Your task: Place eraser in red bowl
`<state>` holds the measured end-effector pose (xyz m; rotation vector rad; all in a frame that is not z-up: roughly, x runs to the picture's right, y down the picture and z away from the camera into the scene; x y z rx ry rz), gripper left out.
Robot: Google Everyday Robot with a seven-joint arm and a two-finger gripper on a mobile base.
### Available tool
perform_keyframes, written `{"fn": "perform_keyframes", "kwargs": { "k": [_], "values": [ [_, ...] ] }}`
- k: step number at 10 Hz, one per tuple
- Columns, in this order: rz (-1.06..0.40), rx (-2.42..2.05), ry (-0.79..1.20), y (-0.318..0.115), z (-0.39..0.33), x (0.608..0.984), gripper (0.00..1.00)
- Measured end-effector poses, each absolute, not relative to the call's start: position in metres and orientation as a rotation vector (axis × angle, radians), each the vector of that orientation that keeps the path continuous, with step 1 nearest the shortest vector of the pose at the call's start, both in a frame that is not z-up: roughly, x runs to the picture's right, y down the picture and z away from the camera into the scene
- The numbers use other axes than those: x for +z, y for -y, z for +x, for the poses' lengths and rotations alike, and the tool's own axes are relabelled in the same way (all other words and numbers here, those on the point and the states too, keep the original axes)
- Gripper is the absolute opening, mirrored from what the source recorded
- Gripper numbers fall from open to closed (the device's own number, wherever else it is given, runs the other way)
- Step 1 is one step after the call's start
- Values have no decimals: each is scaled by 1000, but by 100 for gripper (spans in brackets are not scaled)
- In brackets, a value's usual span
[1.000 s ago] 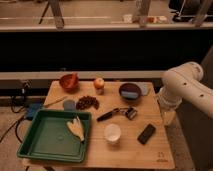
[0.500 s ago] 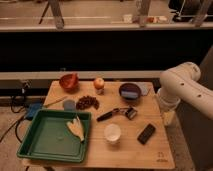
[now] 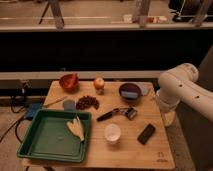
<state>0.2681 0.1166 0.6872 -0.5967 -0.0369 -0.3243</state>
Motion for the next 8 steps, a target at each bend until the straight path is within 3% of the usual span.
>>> {"fn": "perform_keyframes", "kwargs": {
  "k": [8],
  "values": [
    [-597,-502,75,-134,264,691,80]
  ]
}}
